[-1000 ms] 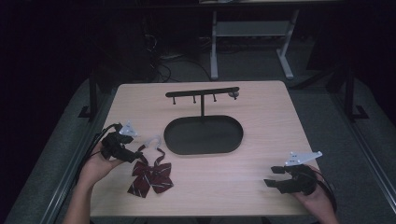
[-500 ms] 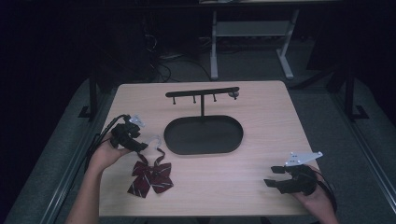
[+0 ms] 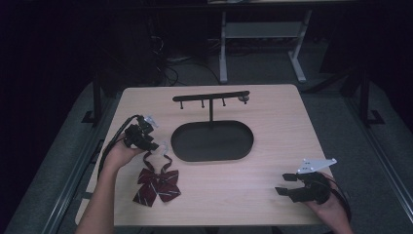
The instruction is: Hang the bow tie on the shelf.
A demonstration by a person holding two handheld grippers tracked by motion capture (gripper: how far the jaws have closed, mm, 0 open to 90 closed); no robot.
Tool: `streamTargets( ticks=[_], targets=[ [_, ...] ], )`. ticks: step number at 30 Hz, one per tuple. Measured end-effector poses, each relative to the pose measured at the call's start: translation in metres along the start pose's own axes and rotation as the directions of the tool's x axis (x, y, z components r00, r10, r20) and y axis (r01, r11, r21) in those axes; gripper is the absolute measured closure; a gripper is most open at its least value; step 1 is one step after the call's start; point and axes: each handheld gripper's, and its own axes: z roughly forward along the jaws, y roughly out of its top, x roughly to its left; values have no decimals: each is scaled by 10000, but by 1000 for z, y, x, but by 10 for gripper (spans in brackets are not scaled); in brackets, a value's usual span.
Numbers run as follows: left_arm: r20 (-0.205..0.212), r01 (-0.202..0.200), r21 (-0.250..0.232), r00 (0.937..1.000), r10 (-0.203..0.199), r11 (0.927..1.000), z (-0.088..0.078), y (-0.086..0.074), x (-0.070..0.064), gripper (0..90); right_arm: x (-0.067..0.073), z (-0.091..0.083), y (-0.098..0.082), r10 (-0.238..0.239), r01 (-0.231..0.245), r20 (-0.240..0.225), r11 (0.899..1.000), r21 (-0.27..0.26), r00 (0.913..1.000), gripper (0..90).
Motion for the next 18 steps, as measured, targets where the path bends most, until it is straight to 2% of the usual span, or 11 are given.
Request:
streamTargets(
  ticks=[3, 4, 6, 10, 18],
  targets=[
    [28, 152, 153, 9999, -153, 9998, 5, 1, 1, 608, 0, 0, 0, -37, 37, -13, 10000, -22, 10000, 371],
    [51, 251, 354, 9997, -253, 9991, 11, 1, 3, 616, 0, 0, 0, -30, 30, -12, 10000, -19, 10000, 371],
    [4, 205, 465, 9998, -205, 9987, 13, 1, 4, 620, 0, 0, 0, -17, 17, -19, 10000, -25, 10000, 371],
    [-220, 434, 433, 9989, -425, 9981, 20, 3, 5, 657, 0, -1, 0, -23, 23, -21, 10000, -36, 10000, 371],
    [-233, 238, 707, 9995, -222, 9972, 26, 6, 5, 761, 0, -1, 0, -1, 1, -24, 10000, -44, 10000, 371]
  ],
)
